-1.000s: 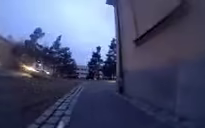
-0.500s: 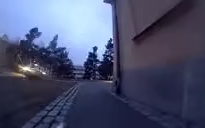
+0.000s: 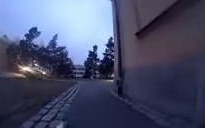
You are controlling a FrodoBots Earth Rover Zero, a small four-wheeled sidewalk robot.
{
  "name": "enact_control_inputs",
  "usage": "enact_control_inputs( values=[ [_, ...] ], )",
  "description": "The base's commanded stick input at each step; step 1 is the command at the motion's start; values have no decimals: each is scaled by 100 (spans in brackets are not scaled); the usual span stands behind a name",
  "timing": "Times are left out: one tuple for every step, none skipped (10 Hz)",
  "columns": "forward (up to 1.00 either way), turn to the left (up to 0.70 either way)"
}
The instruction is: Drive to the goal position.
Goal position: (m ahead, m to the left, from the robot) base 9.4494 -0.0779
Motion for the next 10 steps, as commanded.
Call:
enact_control_inputs(
  values=[
    [50, 0],
    [50, 0],
    [50, 0],
    [50, 0],
    [50, 0],
    [50, 0],
    [50, 0],
    [50, 0],
    [50, 0],
    [50, 0]
  ],
)
